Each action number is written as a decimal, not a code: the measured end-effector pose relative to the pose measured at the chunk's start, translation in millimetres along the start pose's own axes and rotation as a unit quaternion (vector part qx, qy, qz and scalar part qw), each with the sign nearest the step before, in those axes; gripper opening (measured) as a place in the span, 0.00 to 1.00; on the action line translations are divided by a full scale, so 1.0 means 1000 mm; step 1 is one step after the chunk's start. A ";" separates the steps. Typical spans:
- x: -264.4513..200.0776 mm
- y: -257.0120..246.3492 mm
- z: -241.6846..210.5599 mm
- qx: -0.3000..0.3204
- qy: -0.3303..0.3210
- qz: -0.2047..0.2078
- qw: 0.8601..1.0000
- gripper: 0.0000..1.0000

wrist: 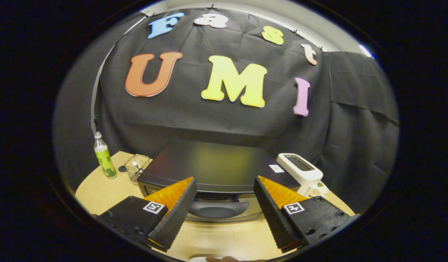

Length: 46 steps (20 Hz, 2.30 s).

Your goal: Open the toaster oven, put the food inside, and close the toaster oven door.

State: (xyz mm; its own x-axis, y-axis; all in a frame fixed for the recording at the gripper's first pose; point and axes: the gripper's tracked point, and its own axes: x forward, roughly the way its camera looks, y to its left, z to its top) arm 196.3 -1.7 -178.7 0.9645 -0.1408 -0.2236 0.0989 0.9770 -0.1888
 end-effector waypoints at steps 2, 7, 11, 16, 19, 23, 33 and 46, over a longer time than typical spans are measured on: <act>0.009 -0.003 -0.010 0.007 0.013 -0.002 1.000 1.00; 0.014 0.004 -0.020 0.025 0.030 0.020 0.999 0.99; 0.010 0.002 -0.026 0.045 0.052 0.036 0.997 1.00; -0.012 -0.001 -0.041 0.039 0.077 0.045 0.995 1.00; -0.028 -0.002 -0.059 0.054 0.098 0.057 0.992 1.00; -0.049 -0.004 -0.084 0.049 0.105 0.072 0.991 1.00; -0.076 -0.002 -0.158 0.051 0.106 0.082 0.990 1.00; -0.107 0.012 -0.172 0.064 0.105 0.099 0.987 1.00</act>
State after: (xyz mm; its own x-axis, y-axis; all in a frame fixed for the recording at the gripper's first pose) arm 51.7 -2.8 -321.9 0.8972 0.0375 -0.4400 -0.0425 0.9991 -0.0017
